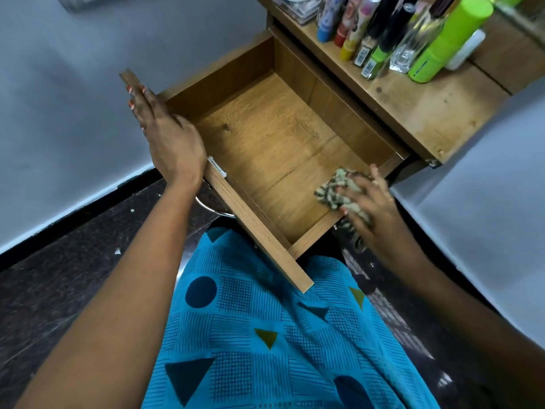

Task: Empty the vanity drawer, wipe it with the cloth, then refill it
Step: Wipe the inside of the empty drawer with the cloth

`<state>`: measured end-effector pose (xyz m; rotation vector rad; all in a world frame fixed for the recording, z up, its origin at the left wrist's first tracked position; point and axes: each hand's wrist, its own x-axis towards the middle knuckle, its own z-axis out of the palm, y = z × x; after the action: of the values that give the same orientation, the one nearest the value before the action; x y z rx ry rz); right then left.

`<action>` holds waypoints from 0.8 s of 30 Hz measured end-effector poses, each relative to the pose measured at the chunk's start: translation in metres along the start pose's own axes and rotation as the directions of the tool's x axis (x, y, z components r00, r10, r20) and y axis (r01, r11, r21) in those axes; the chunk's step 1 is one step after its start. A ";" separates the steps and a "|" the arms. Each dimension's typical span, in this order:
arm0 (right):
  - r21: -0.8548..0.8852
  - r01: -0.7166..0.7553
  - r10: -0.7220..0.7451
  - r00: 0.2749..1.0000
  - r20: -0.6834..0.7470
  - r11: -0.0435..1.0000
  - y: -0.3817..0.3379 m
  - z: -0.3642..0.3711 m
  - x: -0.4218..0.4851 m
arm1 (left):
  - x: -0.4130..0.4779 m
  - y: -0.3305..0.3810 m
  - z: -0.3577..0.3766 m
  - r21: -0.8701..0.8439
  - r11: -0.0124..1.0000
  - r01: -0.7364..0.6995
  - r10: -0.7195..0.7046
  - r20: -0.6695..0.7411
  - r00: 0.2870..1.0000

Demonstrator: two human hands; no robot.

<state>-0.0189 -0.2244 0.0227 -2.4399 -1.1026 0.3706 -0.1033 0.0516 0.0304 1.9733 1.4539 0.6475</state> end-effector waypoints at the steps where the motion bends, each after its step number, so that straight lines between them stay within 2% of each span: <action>1: -0.006 -0.009 0.009 1.000 -0.027 1.000 0.007 -0.004 0.005 | 0.000 0.000 0.000 0.003 1.000 -0.002 0.002 0.001 1.000; 6: 0.006 -0.103 0.103 0.990 -0.096 0.995 -0.009 0.000 0.001 | 0.000 0.001 0.000 0.010 1.000 0.002 -0.002 0.004 1.000; 7: -0.027 -0.073 0.070 0.994 -0.084 0.997 -0.020 0.004 -0.006 | 0.000 0.001 0.000 0.011 1.000 0.003 -0.003 0.003 1.000; 11: -0.253 0.265 -0.276 0.961 -0.011 0.931 -0.055 0.023 -0.036 | -0.001 0.001 0.000 0.015 1.000 -0.006 0.006 -0.002 1.000; 13: -0.251 0.309 -0.313 0.949 0.022 0.917 -0.056 0.027 -0.038 | -0.001 0.001 0.000 0.015 1.000 -0.005 0.005 -0.002 1.000; 16: -0.318 0.185 -0.204 0.979 -0.025 0.930 -0.045 0.021 -0.027 | -0.001 0.000 0.000 0.017 1.000 -0.003 0.003 0.001 1.000; 18: -0.257 -0.020 -0.003 0.996 -0.089 0.966 -0.032 0.014 -0.015 | -0.001 0.001 0.000 0.017 1.000 0.000 0.000 -0.001 1.000; 20: -0.202 -0.188 0.155 0.973 -0.169 0.961 -0.015 0.006 0.001 | -0.001 0.001 0.000 0.011 1.000 0.005 -0.005 -0.001 1.000; 24: -0.222 -0.297 0.209 0.914 -0.346 0.929 0.006 -0.006 0.029 | -0.001 0.001 0.000 0.004 1.000 0.008 -0.008 -0.003 1.000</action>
<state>0.0058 -0.2078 0.0231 -2.7687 -0.7353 -0.1088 -0.1024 0.0507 0.0311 1.9694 1.4656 0.6452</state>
